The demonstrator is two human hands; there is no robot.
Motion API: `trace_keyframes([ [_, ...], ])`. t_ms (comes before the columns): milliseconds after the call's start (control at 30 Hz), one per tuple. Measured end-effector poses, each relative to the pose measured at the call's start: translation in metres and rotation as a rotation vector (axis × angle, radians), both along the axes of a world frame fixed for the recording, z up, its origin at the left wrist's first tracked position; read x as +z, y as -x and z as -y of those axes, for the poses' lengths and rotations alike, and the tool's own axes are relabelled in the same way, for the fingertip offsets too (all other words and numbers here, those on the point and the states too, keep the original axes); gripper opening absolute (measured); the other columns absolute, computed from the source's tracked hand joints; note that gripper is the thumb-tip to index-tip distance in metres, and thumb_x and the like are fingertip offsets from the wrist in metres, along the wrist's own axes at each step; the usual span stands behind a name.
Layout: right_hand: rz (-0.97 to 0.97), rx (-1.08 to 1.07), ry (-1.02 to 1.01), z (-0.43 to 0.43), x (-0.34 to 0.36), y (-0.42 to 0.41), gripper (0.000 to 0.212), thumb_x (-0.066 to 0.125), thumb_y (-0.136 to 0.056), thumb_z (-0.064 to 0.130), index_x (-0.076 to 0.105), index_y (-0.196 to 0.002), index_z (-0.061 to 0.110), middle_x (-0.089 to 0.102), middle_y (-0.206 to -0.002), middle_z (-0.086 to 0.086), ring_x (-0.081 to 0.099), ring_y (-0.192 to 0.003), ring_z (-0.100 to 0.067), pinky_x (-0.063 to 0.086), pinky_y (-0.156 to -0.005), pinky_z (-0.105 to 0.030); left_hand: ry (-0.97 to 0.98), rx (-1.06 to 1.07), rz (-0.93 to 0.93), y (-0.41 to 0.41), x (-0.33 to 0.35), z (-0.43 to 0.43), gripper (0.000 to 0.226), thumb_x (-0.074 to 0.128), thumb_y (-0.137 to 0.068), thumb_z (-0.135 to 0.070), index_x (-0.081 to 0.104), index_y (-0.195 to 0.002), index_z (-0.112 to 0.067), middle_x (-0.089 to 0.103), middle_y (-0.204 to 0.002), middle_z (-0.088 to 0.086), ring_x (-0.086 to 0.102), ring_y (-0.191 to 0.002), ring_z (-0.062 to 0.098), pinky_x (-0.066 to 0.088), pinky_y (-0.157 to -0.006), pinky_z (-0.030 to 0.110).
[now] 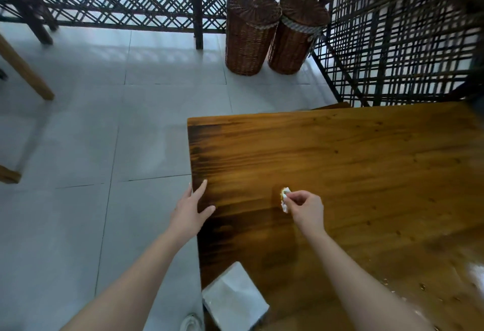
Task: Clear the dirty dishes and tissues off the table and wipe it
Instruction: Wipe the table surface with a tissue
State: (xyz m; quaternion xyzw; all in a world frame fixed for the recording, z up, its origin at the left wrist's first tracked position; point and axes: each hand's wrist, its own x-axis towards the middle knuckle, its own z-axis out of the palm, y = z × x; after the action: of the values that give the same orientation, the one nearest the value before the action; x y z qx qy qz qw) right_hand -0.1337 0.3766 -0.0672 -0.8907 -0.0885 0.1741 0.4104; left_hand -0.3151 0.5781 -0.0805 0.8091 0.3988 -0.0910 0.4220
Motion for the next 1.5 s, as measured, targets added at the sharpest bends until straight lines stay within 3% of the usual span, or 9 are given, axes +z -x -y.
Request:
trace_keyframes([
  [100,0.014,0.008,0.006,0.043,0.007,-0.001,0.008,0.072,-0.082,0.011,0.073,-0.088,0.016,0.067,-0.079,0.009,0.064,-0.077,-0.004,0.053,-0.072,-0.020,-0.024,0.005,0.023,0.002,0.020,0.026,0.069,0.055,-0.096,-0.036,0.016,-0.153,-0.037,0.009,-0.162,0.003,0.017,-0.147,0.027,0.025,-0.117,0.045],
  [267,0.030,0.009,-0.067,0.104,0.024,-0.005,0.008,0.072,-0.083,0.012,0.073,-0.088,0.018,0.066,-0.077,0.013,0.063,-0.075,-0.002,0.047,-0.066,-0.010,-0.140,-0.031,0.035,0.000,0.052,0.088,0.063,0.051,-0.098,-0.036,0.020,-0.153,-0.034,0.007,-0.163,0.003,0.011,-0.148,0.028,0.019,-0.119,0.047],
  [467,0.067,0.048,-0.119,0.171,0.049,-0.011,0.029,0.074,-0.081,0.015,0.061,-0.066,0.036,0.063,-0.071,0.017,0.062,-0.070,-0.001,0.043,-0.058,-0.008,-0.177,-0.051,0.032,-0.007,0.078,0.172,0.063,0.051,-0.097,-0.040,0.020,-0.152,-0.037,0.008,-0.162,-0.001,0.016,-0.147,0.029,0.024,-0.117,0.051],
  [767,0.044,0.009,-0.103,0.277,0.062,-0.012,0.025,0.075,-0.080,0.014,0.062,-0.068,0.032,0.063,-0.072,0.015,0.062,-0.070,-0.001,0.042,-0.058,-0.008,-0.091,-0.036,0.080,-0.010,0.084,0.275,0.063,0.052,-0.097,-0.036,0.021,-0.152,-0.034,0.012,-0.162,0.000,0.019,-0.147,0.026,0.028,-0.115,0.043],
  [967,0.022,-0.040,-0.056,0.331,0.064,-0.006,0.007,0.076,-0.079,0.015,0.070,-0.081,0.019,0.062,-0.072,0.017,0.059,-0.071,0.004,0.039,-0.058,-0.005,-0.049,-0.089,0.052,-0.010,0.078,0.313,0.065,0.054,-0.096,-0.036,0.021,-0.152,-0.035,0.013,-0.161,0.000,0.021,-0.146,0.026,0.032,-0.113,0.041],
  [1200,0.015,-0.183,-0.060,0.380,0.056,0.013,0.008,0.076,-0.080,0.016,0.074,-0.087,0.015,0.068,-0.079,0.009,0.063,-0.079,-0.003,0.049,-0.074,-0.019,-0.039,-0.275,0.056,0.005,0.055,0.348,0.066,0.054,-0.097,-0.036,0.019,-0.153,-0.034,0.013,-0.161,0.000,0.020,-0.147,0.023,0.027,-0.117,0.042],
  [1333,0.014,-0.248,-0.032,0.402,0.047,0.023,0.008,0.075,-0.080,0.015,0.073,-0.087,0.015,0.066,-0.078,0.010,0.061,-0.074,0.000,0.044,-0.065,-0.010,-0.068,-0.342,0.025,0.012,0.043,0.370,0.067,0.053,-0.097,-0.036,0.017,-0.153,-0.031,0.012,-0.162,0.001,0.018,-0.147,0.023,0.023,-0.118,0.041],
  [1500,0.011,-0.258,0.003,0.433,0.034,0.028,0.007,0.073,-0.081,0.010,0.074,-0.088,0.010,0.067,-0.076,0.007,0.065,-0.075,-0.008,0.053,-0.070,-0.022,-0.050,-0.365,-0.038,0.013,0.036,0.399,0.067,0.054,-0.097,-0.034,0.018,-0.154,-0.030,0.011,-0.162,0.002,0.014,-0.148,0.022,0.022,-0.119,0.045],
])
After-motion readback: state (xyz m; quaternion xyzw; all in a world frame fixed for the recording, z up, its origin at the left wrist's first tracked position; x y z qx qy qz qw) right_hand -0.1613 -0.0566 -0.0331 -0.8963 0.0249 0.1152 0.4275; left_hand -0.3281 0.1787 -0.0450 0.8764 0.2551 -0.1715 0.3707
